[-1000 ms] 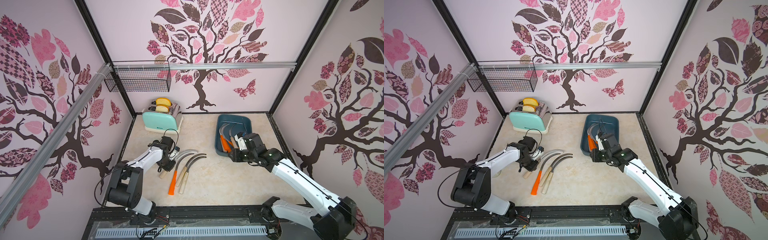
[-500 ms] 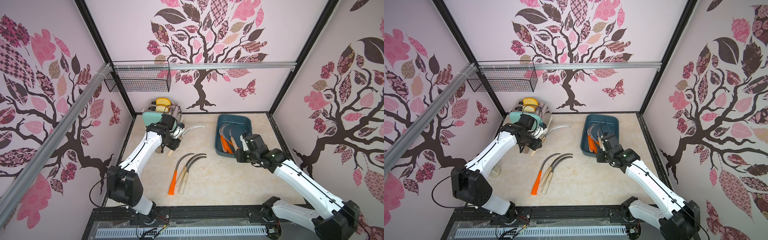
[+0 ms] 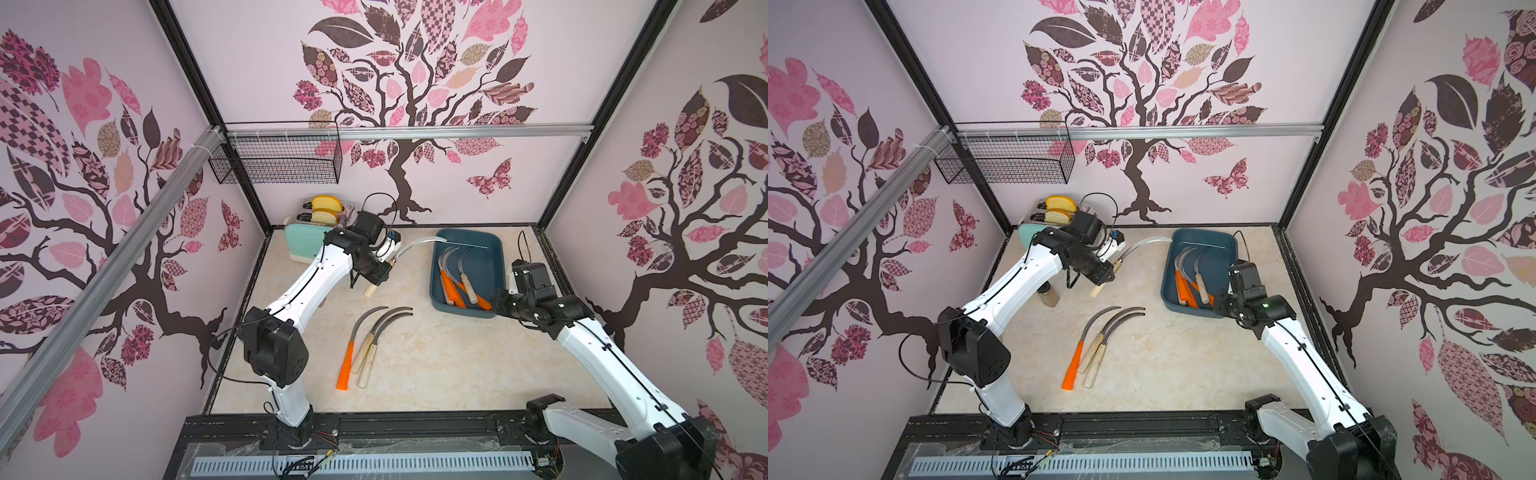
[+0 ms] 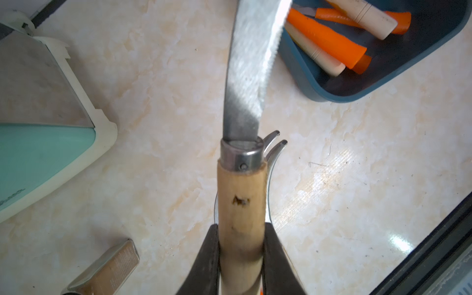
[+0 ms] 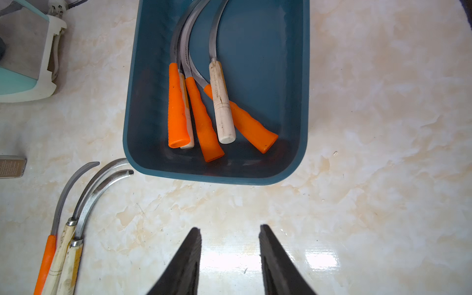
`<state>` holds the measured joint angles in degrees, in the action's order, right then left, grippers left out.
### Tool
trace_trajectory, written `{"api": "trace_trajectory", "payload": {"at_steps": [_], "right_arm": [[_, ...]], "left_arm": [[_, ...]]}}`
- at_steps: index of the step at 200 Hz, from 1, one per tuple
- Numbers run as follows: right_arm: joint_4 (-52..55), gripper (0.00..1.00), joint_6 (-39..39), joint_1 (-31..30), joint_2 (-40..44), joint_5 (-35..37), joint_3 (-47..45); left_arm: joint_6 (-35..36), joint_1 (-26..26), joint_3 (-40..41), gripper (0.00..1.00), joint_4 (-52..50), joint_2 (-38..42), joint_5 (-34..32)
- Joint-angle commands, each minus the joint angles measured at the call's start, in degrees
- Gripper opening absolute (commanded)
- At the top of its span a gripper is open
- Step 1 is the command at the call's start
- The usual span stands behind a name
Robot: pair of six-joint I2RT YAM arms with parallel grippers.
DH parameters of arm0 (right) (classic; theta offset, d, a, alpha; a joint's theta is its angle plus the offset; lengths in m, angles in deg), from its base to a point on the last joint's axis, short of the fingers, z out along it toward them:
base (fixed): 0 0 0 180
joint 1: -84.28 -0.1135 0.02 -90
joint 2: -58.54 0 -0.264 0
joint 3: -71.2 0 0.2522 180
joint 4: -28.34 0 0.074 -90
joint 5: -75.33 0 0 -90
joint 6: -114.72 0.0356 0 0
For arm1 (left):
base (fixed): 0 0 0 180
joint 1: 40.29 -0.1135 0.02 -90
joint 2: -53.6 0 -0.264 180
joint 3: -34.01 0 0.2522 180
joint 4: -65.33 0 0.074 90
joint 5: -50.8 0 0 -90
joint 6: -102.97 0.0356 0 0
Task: Put small sickles into storage boxes
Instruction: Pick up the sickle at the center of the board.
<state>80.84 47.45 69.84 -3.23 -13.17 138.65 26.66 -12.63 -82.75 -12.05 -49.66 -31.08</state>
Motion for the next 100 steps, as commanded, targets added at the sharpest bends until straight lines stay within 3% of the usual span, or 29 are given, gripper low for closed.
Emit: {"api": "trace_trajectory", "payload": {"at_steps": [1, 30, 100], "right_arm": [[-1.86, 0.42, -0.31, 1.81, -1.73, 0.54, -0.31], [-4.58, 0.42, -0.44, 5.87, -3.96, -1.98, -1.01], [-1.29, 0.42, -1.19, 6.00, -1.42, -0.70, -0.50]], "left_arm": [[-2.23, 2.47, -5.16, 0.00, 0.82, -2.55, 1.54], [-3.81, 5.39, -12.84, 0.00, 1.55, -7.37, 1.24], [-11.91, 8.55, -30.94, 0.00, 4.04, -21.25, 4.82]]}}
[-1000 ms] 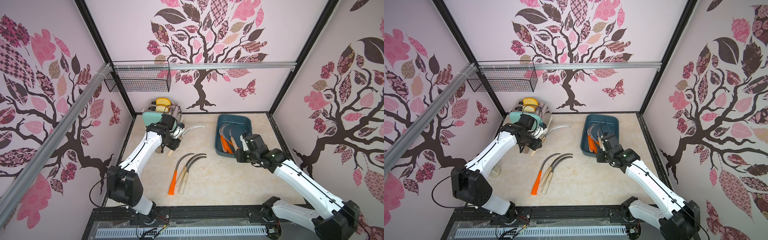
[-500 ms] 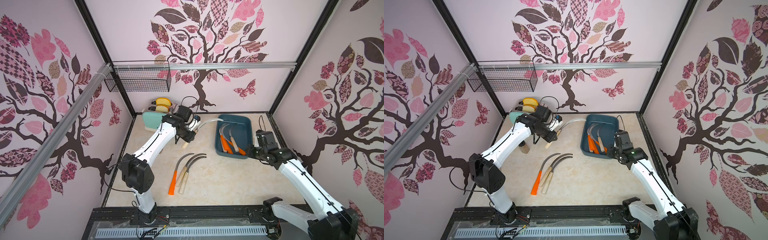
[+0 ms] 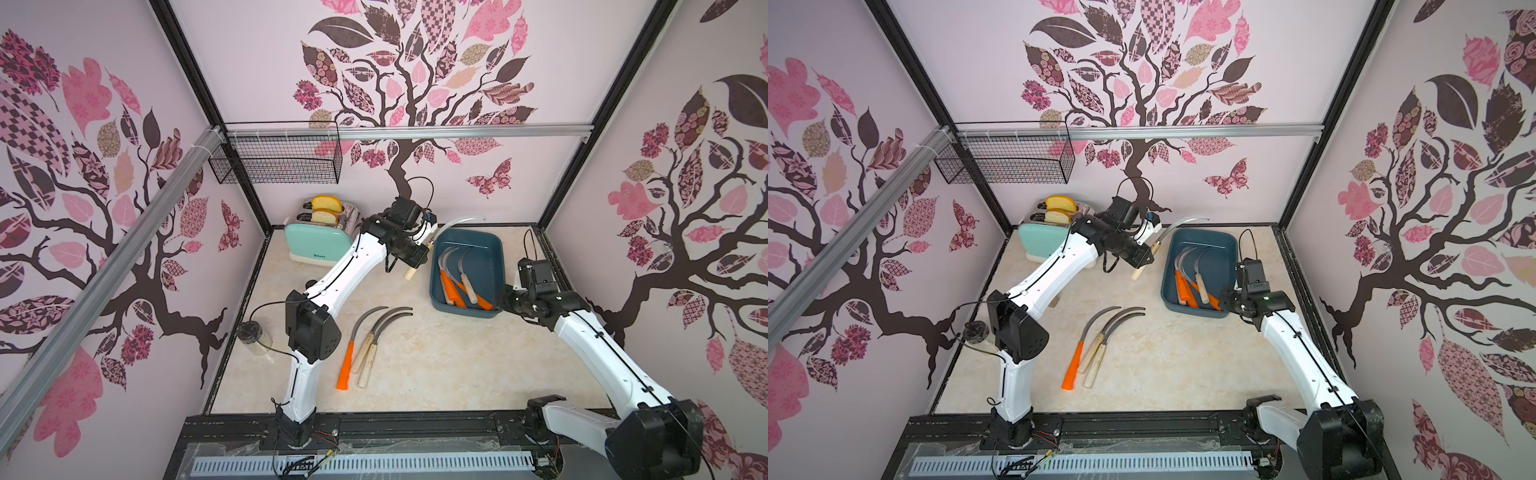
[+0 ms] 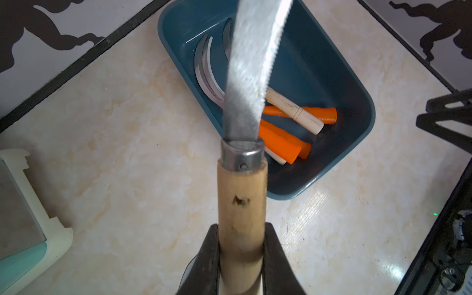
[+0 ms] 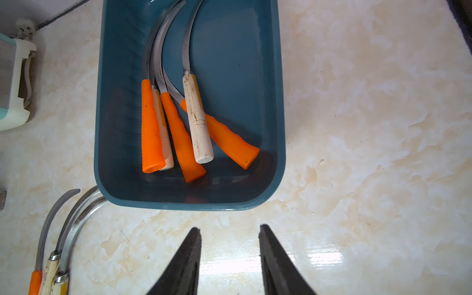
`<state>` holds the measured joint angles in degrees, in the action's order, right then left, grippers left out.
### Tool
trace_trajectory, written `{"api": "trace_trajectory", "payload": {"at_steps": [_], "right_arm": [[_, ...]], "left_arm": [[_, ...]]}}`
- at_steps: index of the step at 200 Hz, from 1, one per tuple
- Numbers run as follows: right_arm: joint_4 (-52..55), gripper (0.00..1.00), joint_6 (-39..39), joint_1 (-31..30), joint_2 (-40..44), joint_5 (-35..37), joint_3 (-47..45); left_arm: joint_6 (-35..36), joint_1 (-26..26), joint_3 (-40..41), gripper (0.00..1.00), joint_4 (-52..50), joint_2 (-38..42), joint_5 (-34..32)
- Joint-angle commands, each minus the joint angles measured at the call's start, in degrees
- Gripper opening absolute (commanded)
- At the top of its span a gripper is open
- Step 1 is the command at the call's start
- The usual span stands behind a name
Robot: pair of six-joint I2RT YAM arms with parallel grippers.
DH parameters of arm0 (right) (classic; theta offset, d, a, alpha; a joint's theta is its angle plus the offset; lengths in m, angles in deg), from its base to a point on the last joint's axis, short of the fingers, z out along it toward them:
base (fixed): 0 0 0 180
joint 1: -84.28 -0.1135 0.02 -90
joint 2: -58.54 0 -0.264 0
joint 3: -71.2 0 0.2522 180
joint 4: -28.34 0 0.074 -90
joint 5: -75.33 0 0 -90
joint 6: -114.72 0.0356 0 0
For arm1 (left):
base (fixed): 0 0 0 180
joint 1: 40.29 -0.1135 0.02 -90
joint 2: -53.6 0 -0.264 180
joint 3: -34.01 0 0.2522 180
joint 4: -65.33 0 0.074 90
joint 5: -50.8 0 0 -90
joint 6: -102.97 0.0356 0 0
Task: Put small sickles into storage boxes
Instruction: Pick up the sickle at the center of the board, then place the sickle in the storage box.
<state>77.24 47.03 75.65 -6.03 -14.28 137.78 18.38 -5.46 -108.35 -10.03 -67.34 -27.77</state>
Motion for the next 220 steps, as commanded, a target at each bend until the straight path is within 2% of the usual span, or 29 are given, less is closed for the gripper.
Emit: {"api": "trace_trajectory", "payload": {"at_steps": [1, 31, 96, 220], "right_arm": [[2.40, 0.42, -0.77, 0.23, 1.43, 0.41, 0.41], [3.93, 0.42, -0.64, 0.20, 3.84, 0.16, -0.49], [5.90, 0.42, 0.17, 0.12, 7.43, -2.13, -2.11], [5.29, 0.42, -0.64, 0.18, 7.39, -2.58, -2.37]], "left_arm": [[-3.64, 1.47, -5.52, 0.00, 2.06, -3.76, 1.46], [-5.61, 3.63, -8.77, 0.00, 4.57, -7.55, -0.17], [-15.62, 4.00, -13.59, 0.00, 7.14, -14.34, 1.20], [-16.68, 6.68, -15.65, 0.00, 6.08, -20.19, -6.86]]}}
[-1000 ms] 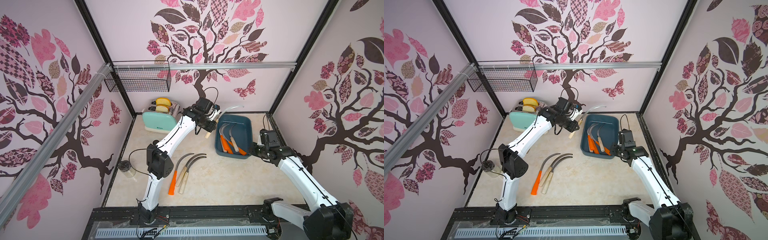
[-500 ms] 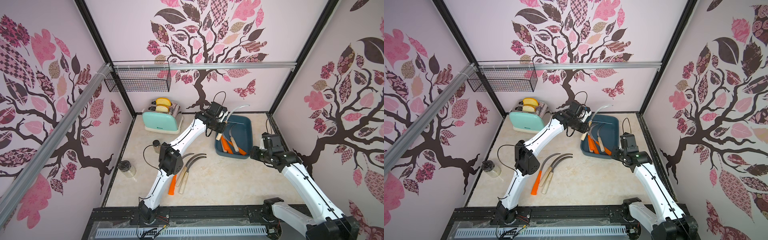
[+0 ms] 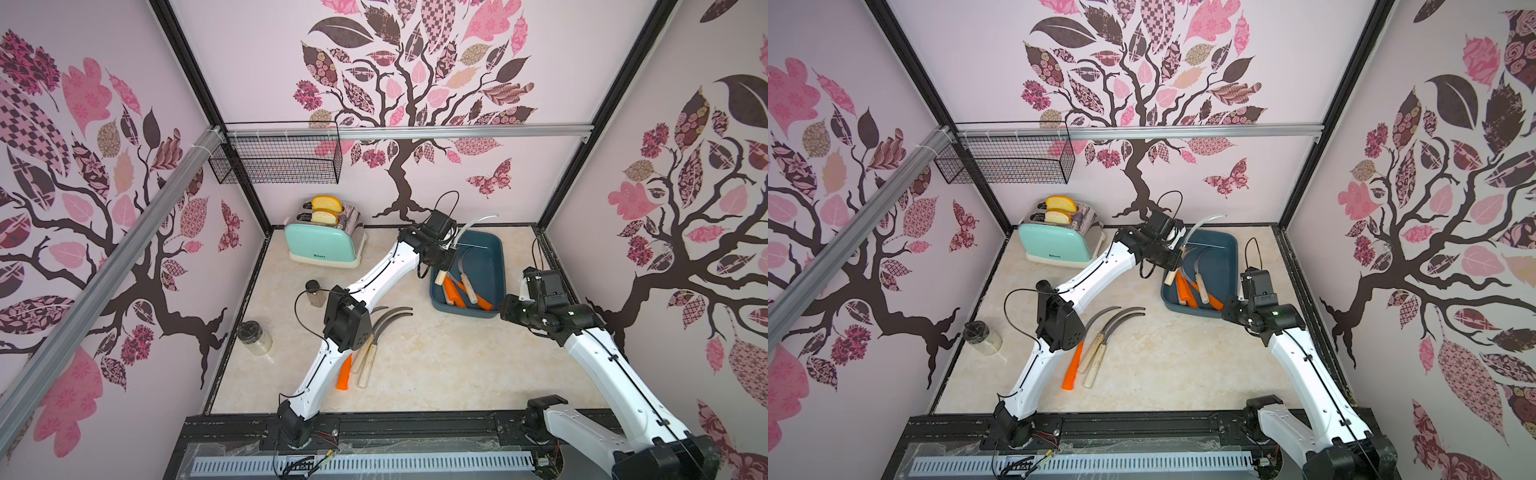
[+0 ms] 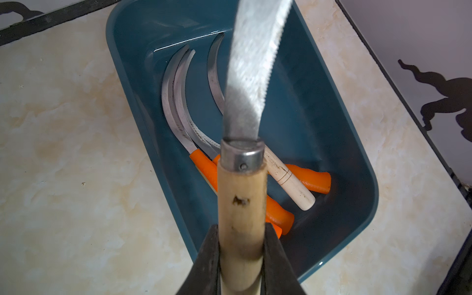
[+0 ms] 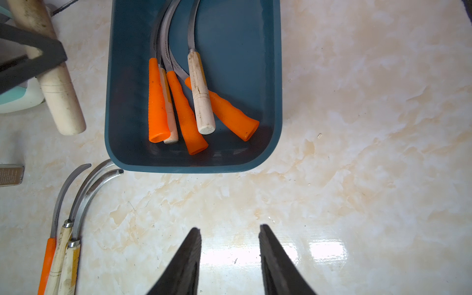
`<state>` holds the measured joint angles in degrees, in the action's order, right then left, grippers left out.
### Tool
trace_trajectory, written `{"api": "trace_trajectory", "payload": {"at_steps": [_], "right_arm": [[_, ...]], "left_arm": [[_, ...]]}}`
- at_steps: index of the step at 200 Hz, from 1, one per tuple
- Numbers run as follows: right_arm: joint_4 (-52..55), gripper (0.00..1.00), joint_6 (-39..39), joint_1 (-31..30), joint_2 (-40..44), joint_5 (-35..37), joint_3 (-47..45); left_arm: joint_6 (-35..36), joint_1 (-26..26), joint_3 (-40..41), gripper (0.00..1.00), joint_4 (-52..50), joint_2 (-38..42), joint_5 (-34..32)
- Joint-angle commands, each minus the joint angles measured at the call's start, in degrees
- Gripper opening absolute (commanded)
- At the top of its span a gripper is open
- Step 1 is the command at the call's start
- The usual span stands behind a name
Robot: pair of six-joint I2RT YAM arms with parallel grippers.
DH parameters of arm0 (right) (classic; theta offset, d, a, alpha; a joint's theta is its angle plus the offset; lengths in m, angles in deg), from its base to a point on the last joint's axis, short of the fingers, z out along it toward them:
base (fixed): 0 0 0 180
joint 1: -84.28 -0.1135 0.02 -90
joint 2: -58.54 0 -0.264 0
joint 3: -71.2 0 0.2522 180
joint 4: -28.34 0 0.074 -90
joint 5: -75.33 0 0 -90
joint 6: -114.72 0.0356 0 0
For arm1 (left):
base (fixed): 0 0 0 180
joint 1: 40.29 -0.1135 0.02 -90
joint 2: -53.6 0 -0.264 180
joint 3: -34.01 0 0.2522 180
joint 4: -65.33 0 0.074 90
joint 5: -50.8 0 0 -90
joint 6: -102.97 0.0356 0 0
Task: Put small sickles into storage boxes
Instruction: Place the sickle in the storage box.
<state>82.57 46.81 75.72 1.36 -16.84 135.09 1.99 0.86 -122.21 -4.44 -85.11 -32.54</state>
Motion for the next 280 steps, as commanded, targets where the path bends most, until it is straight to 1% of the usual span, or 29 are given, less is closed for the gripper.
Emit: {"api": "trace_trajectory", "payload": {"at_steps": [1, 36, 74, 280], "right_arm": [[-0.04, 0.42, -0.44, 0.12, 0.03, -0.02, 0.32], [-0.34, 0.42, -0.64, 0.12, -0.20, -0.97, 0.63], [-0.57, 0.42, -0.82, 0.12, -0.04, -1.36, 0.26], [-1.53, 0.42, -1.61, 0.12, -0.82, -2.53, -0.47]], "left_arm": [[-0.32, 0.35, -1.83, 0.00, 0.52, -2.47, -2.14], [-0.88, 0.38, -2.41, 0.00, 0.78, -4.00, -3.64], [-1.39, 0.51, -2.33, 0.00, 0.71, -5.00, -3.67], [-4.66, 0.64, 0.96, 0.00, 1.14, -7.26, 2.05]]}}
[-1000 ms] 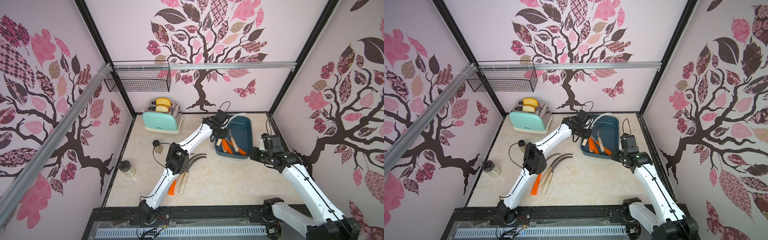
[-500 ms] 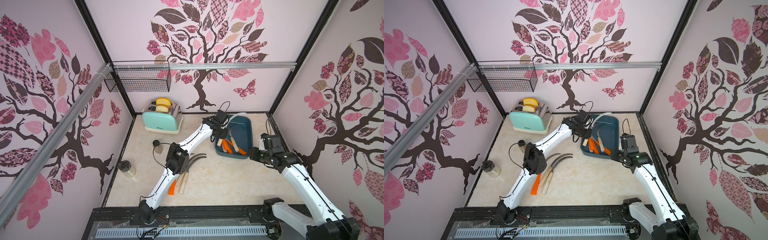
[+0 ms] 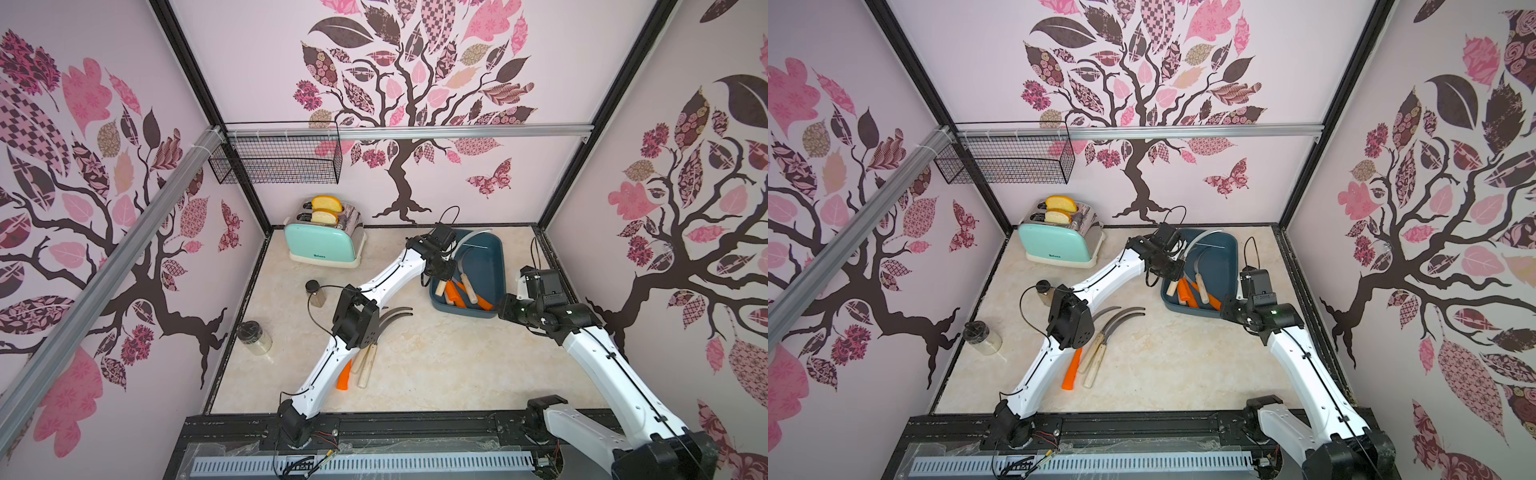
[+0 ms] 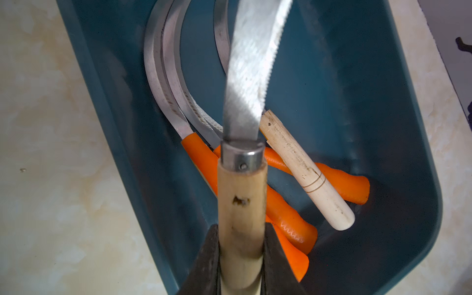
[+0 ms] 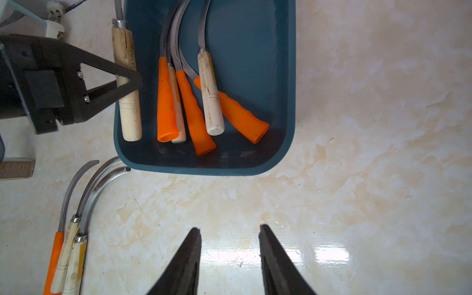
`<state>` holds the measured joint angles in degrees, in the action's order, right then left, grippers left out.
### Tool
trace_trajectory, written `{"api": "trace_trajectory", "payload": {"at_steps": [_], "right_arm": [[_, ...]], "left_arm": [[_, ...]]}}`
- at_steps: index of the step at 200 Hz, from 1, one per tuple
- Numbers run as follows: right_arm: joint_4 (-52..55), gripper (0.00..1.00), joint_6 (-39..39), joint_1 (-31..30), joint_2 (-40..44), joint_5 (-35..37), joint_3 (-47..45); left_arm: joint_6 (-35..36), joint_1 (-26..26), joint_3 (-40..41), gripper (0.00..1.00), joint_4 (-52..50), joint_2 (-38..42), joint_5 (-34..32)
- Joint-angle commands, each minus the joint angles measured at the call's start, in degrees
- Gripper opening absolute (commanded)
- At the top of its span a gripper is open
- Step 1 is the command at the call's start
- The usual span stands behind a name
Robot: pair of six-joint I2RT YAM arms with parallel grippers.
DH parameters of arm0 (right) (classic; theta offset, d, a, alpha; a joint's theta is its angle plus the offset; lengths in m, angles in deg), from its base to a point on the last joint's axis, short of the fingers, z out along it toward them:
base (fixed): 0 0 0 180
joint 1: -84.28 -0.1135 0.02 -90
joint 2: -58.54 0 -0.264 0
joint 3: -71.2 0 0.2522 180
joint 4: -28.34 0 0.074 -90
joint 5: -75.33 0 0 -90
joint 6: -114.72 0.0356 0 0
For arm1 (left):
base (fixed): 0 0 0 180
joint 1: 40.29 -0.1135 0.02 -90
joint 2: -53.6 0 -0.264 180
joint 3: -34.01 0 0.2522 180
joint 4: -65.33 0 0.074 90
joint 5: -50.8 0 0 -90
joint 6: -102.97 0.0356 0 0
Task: Put small sickles into storage boxes
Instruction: Place the sickle in the storage box.
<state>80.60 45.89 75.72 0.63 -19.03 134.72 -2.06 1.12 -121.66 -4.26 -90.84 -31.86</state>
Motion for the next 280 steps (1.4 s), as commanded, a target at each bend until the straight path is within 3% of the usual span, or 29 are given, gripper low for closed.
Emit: {"api": "trace_trajectory", "payload": {"at_steps": [1, 280], "right_arm": [[0.43, 0.42, -0.69, 0.12, -0.10, -0.32, -0.10], [-0.80, 0.43, -1.03, 0.08, -0.93, -1.18, -1.38]], "left_arm": [[-0.62, 0.36, 0.45, 0.00, 0.93, -1.54, 1.37], [-1.32, 0.38, 2.41, 0.18, 1.37, -2.24, 3.97]]}}
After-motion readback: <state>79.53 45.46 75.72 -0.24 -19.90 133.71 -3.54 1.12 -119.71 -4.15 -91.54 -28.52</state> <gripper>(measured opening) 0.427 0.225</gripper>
